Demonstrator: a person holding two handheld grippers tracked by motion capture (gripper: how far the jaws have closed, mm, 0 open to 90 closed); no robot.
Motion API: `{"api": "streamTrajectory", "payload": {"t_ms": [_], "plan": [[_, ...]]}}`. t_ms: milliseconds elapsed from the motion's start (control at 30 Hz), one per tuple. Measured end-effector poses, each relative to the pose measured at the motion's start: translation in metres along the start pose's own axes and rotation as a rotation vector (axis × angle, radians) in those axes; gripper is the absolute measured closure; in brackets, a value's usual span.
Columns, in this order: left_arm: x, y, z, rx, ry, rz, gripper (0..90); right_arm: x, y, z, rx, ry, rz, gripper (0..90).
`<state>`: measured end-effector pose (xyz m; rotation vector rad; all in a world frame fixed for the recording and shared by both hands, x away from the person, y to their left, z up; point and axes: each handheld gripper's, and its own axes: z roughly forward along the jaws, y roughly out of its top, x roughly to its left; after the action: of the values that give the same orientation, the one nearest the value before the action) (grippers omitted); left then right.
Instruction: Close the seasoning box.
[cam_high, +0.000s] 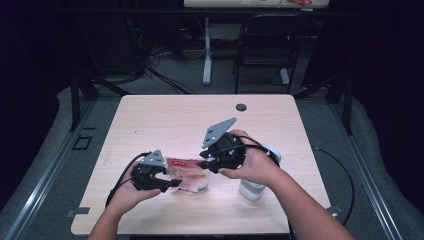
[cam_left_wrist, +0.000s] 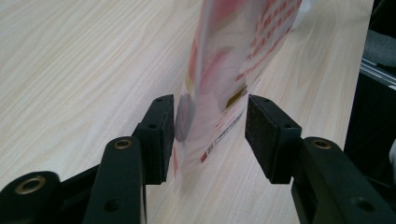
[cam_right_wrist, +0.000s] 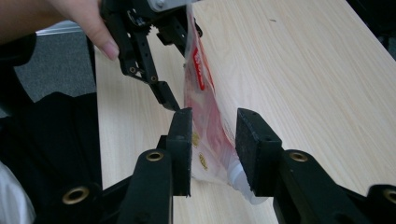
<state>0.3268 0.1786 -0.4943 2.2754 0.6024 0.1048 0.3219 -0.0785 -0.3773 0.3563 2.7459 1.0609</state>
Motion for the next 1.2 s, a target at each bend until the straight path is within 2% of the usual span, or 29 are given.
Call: {"api": "streamTrajectory", "payload": {"t_ms": [233,400,533,700,867,1033,1200], "plan": [[0.001,-0.002,-0.002,-0.004,0.004,-0.008,50.6,0.003,0.008,-0.007,-0.033,0.001,0.004,64.4],[0.005,-0.005,-0.007,-0.017,0.008,-0.018,49.5,0.004,0.008,-0.013,-0.048,-0.020,0.007,61.4],[0.008,-0.008,-0.012,-0.029,0.010,-0.031,48.1,-0.001,0.003,-0.021,-0.062,-0.043,0.025,61.1],[0.010,-0.011,-0.018,-0.037,0.016,-0.042,48.2,-0.007,-0.007,-0.033,-0.087,-0.079,0.060,60.7],[0.012,-0.012,-0.021,-0.042,0.019,-0.048,48.3,-0.015,-0.022,-0.043,-0.091,-0.135,0.107,61.3],[0.012,-0.013,-0.022,-0.022,0.033,-0.053,48.2,-0.023,-0.038,-0.053,-0.107,-0.176,0.156,63.7],[0.012,-0.014,-0.024,-0.017,0.027,-0.048,48.2,-0.030,-0.052,-0.061,-0.125,-0.218,0.201,66.1]]}}
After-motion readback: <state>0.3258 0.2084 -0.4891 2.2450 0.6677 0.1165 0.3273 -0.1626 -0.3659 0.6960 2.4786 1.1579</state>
